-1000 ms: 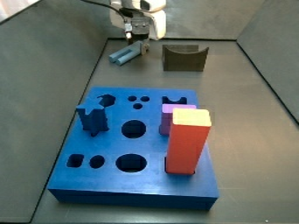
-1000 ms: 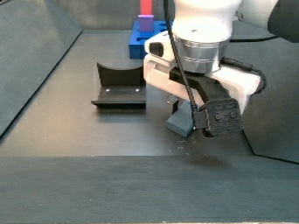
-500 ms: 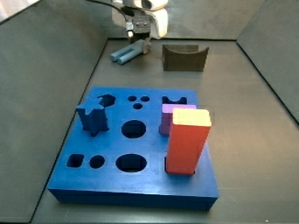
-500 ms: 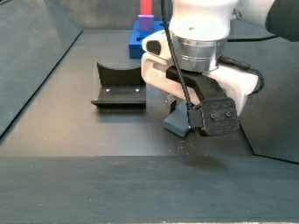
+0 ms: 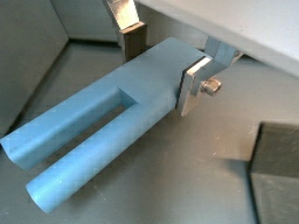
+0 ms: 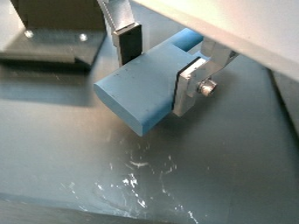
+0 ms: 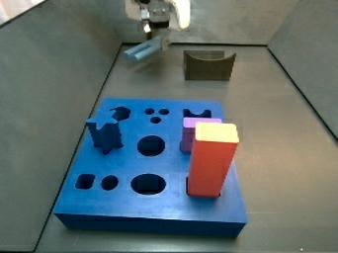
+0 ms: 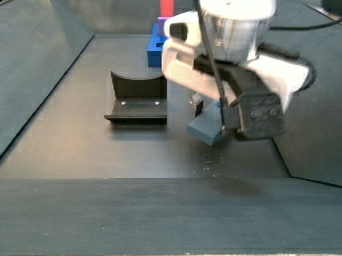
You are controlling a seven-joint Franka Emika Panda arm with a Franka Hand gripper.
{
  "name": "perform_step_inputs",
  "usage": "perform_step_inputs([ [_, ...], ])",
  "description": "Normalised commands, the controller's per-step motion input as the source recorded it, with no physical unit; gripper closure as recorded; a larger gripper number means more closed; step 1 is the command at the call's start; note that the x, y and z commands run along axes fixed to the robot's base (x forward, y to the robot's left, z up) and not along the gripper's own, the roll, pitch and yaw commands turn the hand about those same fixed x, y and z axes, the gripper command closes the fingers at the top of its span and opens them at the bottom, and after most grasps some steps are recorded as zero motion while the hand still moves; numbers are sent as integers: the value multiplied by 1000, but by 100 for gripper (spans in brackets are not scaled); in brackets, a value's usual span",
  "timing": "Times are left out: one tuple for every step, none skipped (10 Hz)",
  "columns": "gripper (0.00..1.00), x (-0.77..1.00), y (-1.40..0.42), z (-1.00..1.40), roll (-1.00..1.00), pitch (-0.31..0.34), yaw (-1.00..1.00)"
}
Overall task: Pick up the square-circle object. Move up. Rotate the square-circle object. Place the square-circle object on the fixture. Regrasp the square-circle object. Move to above the board. Insert the square-circle object.
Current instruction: Move up, then rotate the square-circle object.
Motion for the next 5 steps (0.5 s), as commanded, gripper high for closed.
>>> perform_step_inputs([
  [100, -9, -5, 311, 86, 110, -4],
  [100, -4, -4, 206, 97, 138, -4],
  [100, -212, -719, 833, 0, 0, 0],
  [100, -203, -687, 752, 31, -14, 9],
  [100, -168, -531, 693, 72, -17, 17],
])
